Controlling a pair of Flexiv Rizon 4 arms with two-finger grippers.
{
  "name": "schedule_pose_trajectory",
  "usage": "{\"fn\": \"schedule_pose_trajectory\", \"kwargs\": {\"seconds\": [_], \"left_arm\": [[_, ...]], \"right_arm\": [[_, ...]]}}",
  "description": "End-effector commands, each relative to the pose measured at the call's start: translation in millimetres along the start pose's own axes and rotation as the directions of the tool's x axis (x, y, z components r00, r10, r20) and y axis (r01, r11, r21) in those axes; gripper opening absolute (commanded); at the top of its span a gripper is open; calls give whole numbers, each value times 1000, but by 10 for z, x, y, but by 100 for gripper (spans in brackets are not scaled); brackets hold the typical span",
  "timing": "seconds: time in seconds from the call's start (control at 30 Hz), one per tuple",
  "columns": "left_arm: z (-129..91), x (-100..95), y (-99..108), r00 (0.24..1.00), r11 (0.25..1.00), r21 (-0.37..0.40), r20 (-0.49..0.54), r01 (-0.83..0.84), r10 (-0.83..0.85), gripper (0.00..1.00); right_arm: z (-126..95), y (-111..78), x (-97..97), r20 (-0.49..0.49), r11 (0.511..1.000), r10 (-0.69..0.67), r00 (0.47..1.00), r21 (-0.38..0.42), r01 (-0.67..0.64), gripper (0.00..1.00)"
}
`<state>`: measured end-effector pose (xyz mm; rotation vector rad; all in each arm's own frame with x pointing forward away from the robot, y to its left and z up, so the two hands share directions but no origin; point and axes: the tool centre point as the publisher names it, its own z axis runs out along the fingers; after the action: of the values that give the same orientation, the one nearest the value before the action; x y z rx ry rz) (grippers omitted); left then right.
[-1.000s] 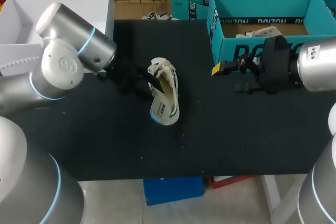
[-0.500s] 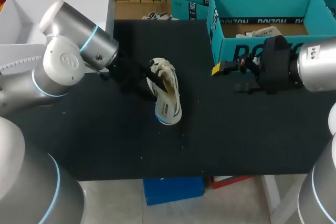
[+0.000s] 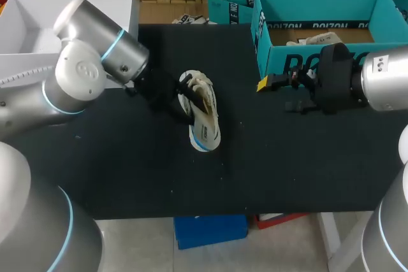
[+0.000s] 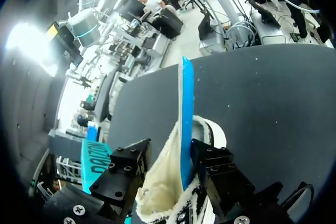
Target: Take the shoe out of the shoebox, open the shoe tongue, remove and reinsert the insole, then place the shoe into the shoebox
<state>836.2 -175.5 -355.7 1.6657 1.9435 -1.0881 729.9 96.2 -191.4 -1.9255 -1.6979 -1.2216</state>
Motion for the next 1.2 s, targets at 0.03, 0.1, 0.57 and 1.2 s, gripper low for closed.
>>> {"fn": "schedule_pose_trajectory", "kwargs": {"seconds": [0.03,0.1,0.57,1.2], "left_arm": [[12,-3,59,1000,1000,-16,-12,-1,0,46],[-3,6,93,1000,999,-37,-27,-7,6,46],[-94,70,233,997,995,-102,-73,-12,4,44],[-119,25,99,1000,1000,-10,-22,1,-1,0]], "right_arm": [[5,-2,4,2,1000,0,1000,-1,0,100],[5,-2,4,2,1000,0,1000,-1,0,100],[5,-2,4,2,1000,0,1000,-1,0,100],[5,-2,4,2,1000,0,1000,-1,0,100]]}}
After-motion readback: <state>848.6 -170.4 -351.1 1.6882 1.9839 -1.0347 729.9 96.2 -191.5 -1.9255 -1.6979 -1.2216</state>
